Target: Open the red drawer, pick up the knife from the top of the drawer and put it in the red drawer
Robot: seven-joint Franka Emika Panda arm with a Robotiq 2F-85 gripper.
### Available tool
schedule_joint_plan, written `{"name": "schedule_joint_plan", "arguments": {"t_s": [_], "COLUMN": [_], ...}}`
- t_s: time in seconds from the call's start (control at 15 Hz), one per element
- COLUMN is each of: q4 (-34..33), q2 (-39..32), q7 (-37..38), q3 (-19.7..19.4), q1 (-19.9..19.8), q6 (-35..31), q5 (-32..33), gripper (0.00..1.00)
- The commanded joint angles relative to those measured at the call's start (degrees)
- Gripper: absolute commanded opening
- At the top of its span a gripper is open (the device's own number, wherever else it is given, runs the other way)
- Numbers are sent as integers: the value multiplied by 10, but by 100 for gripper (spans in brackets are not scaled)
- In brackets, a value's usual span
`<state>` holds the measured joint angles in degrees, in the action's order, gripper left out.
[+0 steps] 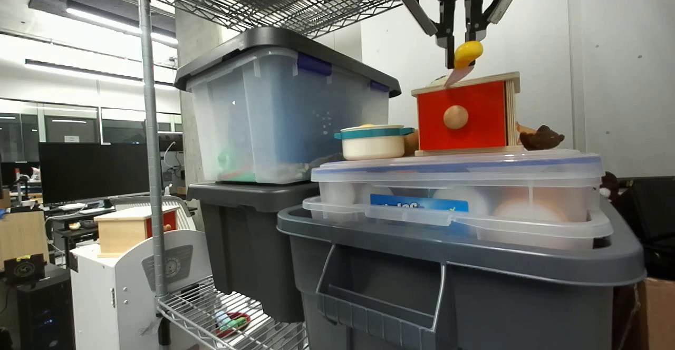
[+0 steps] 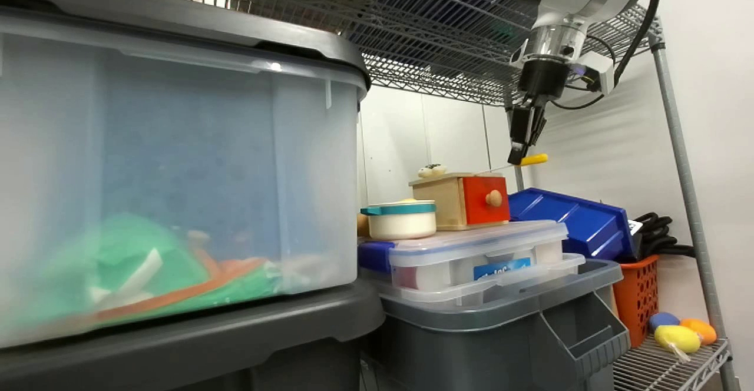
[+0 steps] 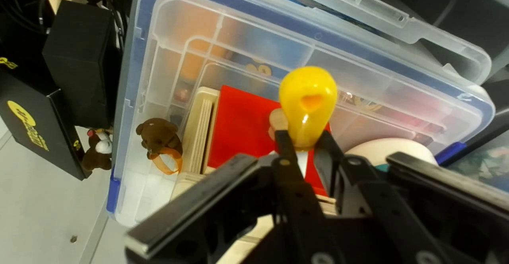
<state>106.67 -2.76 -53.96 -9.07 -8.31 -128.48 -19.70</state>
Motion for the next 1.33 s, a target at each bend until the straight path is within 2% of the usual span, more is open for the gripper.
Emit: {"name": "schedule_joint_plan", "arguments": {"t_s": [0.0, 1.27], "q4": [-24, -6], "q2": [-7, -2], "q7": [2, -1], "q3": [5, 3], "q1": [-7, -12], "q6": [25, 32], "q5": [-9, -11], "gripper": [5, 5]}}
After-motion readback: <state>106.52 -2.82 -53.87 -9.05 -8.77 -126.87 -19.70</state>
